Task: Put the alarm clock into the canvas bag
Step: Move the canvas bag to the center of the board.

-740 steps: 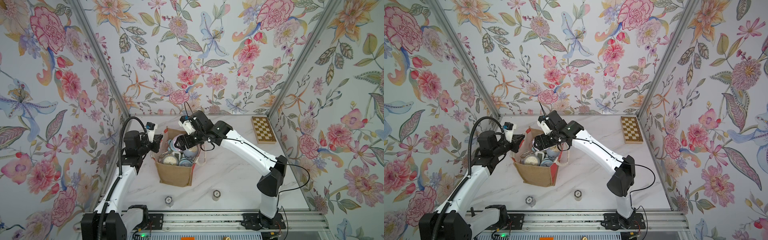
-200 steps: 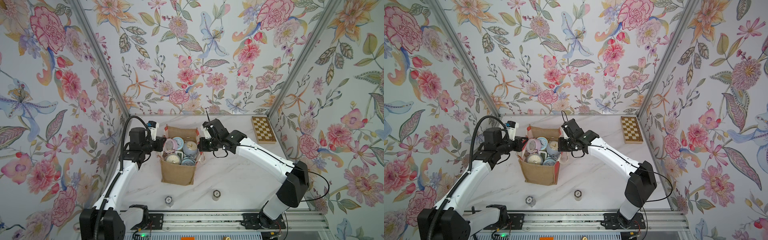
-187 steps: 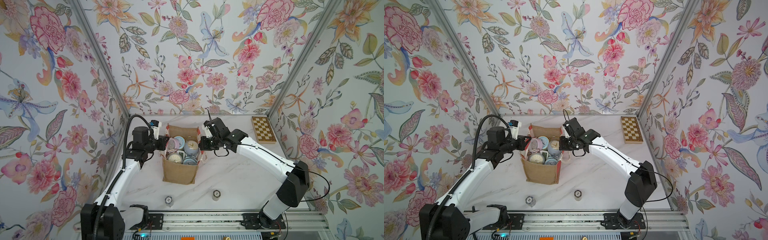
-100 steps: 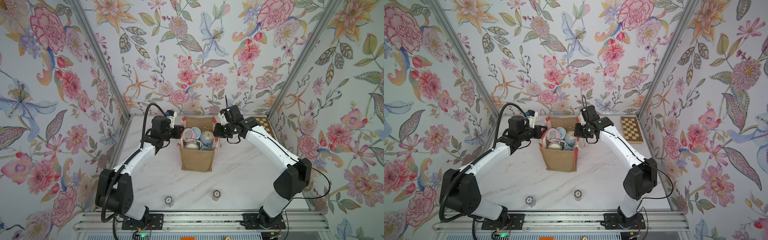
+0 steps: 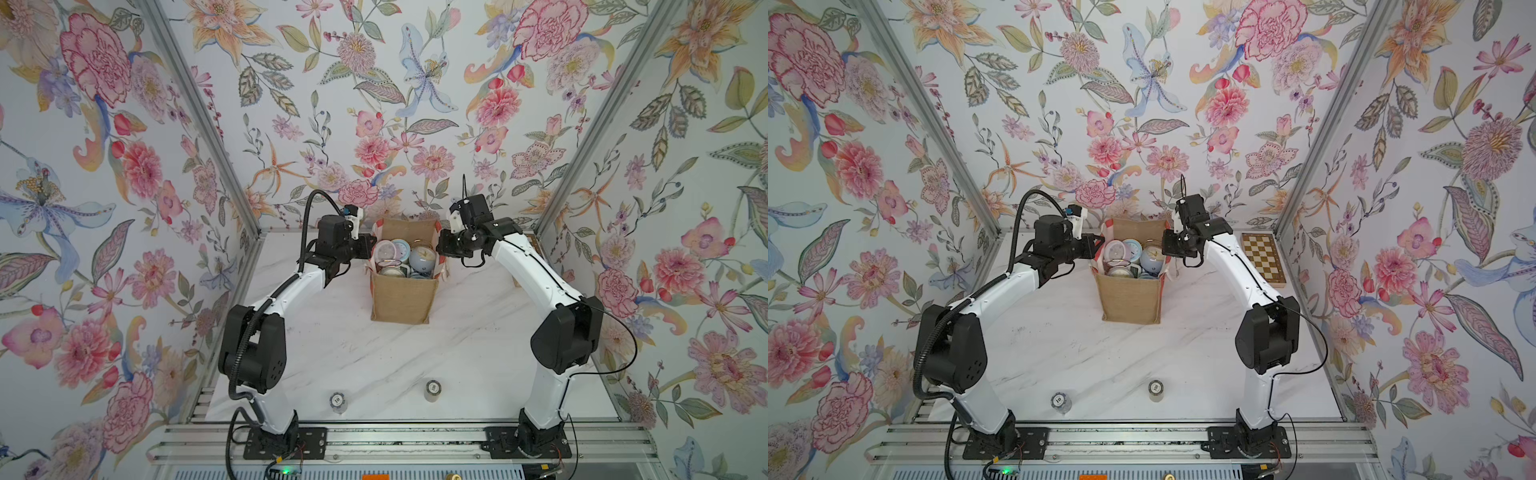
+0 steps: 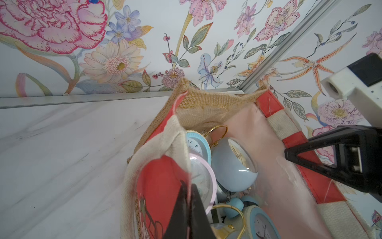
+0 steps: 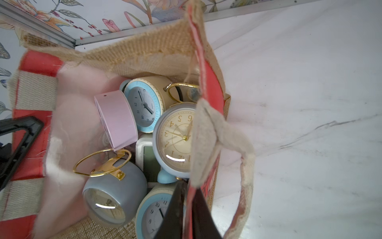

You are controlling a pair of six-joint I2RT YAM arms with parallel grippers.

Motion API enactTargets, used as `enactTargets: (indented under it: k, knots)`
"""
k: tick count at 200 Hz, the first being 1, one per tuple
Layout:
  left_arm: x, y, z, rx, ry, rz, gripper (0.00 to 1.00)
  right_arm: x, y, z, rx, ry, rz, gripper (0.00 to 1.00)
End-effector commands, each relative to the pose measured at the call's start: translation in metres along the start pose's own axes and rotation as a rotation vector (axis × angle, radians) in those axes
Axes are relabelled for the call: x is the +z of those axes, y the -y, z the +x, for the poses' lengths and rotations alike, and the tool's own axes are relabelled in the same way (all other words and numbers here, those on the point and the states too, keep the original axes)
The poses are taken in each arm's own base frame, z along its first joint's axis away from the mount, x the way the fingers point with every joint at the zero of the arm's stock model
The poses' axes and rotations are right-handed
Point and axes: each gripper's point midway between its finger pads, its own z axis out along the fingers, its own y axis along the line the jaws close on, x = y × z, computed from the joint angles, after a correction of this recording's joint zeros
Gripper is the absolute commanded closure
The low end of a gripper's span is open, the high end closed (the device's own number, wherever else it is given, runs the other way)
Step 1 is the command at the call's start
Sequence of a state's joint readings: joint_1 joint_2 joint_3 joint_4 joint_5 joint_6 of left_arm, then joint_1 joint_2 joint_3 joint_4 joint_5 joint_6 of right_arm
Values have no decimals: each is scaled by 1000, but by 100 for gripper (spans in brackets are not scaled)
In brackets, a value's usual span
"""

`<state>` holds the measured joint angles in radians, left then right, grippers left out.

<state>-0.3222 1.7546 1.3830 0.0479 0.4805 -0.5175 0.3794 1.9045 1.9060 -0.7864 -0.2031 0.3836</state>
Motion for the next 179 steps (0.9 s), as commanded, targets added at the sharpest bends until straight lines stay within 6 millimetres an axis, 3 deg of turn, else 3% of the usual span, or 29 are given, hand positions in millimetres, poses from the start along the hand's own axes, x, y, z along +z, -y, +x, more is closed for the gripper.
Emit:
enactTargets:
  k: [1,33,58,100,112,132,141,179]
  knots:
    - [-17,29,-56,113,160,36,85,-29,-19,-38,-60,139,-63,70]
    - [-30,20,-61,146,160,-19,69,-50,-3,-41,-75,167,-28,52]
    - [-44,8,-64,174,160,-79,58,-68,21,-39,-69,184,6,35]
    - [-72,-34,-57,196,164,-236,40,-83,81,-21,-64,202,177,14]
    - [-80,-52,-50,196,155,-308,32,-84,102,-13,-55,221,238,0]
    - [-96,-72,-38,209,148,-406,16,-81,132,3,-37,260,294,1]
    - [-101,-81,-30,215,144,-448,1,-78,144,11,-27,271,308,1]
    - [-123,-116,3,227,162,-587,1,-64,189,41,-46,351,433,1]
